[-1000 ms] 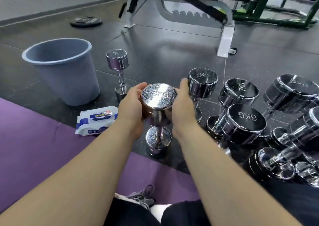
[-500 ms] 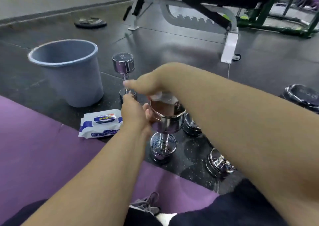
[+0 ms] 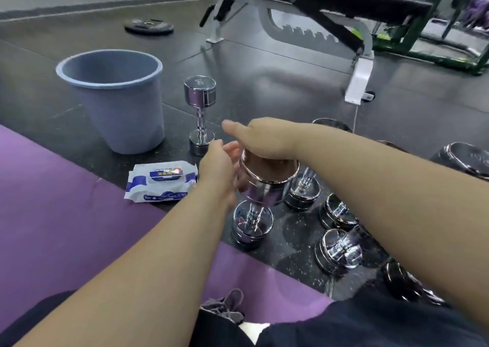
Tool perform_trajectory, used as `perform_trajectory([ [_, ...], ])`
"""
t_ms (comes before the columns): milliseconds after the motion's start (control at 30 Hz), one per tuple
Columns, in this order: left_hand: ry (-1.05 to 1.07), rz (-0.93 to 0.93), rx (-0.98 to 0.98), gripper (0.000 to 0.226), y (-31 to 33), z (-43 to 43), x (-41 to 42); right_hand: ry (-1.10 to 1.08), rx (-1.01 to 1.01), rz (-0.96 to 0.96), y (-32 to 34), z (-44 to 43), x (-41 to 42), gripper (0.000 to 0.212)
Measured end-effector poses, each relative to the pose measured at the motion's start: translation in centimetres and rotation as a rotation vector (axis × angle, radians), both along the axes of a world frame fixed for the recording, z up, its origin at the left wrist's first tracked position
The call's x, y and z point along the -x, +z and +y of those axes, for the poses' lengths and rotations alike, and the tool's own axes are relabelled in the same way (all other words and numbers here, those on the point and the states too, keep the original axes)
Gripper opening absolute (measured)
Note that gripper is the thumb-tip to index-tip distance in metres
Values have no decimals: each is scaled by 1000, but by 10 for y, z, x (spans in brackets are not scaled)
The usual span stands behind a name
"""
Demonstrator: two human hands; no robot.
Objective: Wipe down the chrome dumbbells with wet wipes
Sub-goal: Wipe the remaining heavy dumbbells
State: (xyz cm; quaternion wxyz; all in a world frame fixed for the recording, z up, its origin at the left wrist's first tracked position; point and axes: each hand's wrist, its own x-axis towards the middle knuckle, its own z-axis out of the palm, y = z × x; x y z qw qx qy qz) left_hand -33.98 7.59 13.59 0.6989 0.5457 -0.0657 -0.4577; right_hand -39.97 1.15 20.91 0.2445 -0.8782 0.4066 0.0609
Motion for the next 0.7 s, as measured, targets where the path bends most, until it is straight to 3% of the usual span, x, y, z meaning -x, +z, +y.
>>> perform_trajectory([
  [133, -186, -581, 80, 28, -2, -10, 10, -126, -197, -233, -5, -15, 0, 74],
  [167, -216, -646, 121, 29, -4, -13, 10, -162, -255, -291, -6, -17, 0, 80],
  [267, -142, -512, 208, 19, 1, -17, 2, -275, -328, -504, 0, -13, 5, 79],
  [400, 38, -534, -1, 18, -8, -6, -5, -327, -111, -650, -13, -19, 47, 63],
  [433, 37, -554, -50, 24, -14, 2, -1, -375, -150, -718, -25, -20, 57, 61],
  [500, -1, -699, -131, 29, -21, 16, 6, -516, -411, -895, -50, -6, 69, 63],
  [567, -51, -801, -231, 22, -13, 16, 10, -600, -548, -1012, -75, 7, 63, 58],
  [633, -69, -662, -241, 14, -7, 4, 9, -628, -546, -1062, -91, 14, 55, 65],
  [700, -65, -360, -179, 18, -7, 2, 9, -630, -548, -1094, -99, 17, 55, 67],
])
